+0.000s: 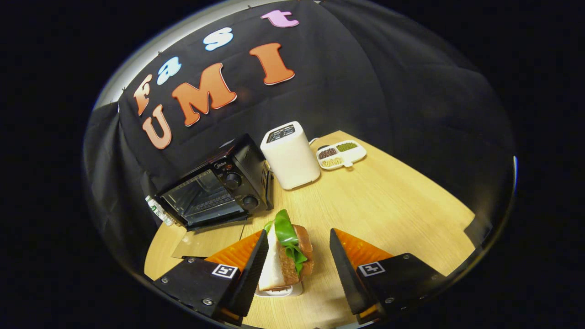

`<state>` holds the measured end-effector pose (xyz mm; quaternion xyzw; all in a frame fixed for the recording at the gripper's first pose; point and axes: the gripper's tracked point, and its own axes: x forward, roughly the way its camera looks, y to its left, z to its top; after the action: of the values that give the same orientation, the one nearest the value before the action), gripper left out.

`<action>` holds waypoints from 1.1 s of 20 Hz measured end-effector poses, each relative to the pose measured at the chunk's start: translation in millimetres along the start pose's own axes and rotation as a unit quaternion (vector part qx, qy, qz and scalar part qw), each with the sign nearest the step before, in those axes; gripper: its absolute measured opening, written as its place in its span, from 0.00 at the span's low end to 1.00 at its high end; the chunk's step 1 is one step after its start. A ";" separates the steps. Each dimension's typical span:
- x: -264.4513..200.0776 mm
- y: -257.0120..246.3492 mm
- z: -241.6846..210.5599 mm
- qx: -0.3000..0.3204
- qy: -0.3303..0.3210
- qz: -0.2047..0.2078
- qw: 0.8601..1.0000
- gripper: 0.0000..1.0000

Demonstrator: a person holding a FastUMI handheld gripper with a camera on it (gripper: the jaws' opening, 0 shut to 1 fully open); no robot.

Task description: Open the toaster oven, put the food inside, and close the toaster oven door.

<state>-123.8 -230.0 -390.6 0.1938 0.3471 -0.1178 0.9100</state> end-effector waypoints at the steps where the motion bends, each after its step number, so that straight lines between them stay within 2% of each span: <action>1: 1.8 0.2 -7.7 0.011 0.013 0.008 1.000 0.81; 7: 18.4 5.4 -28.0 0.070 0.051 0.049 0.995 0.80; 12: 26.4 12.7 -19.0 0.106 0.056 0.079 0.990 0.75; 15: 24.9 16.3 -20.2 0.112 0.063 0.094 0.987 0.46; 22: 23.8 13.4 -17.0 0.147 0.063 0.106 0.981 0.31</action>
<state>-111.7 -212.6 -414.8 0.3683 0.3596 -0.0577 0.8554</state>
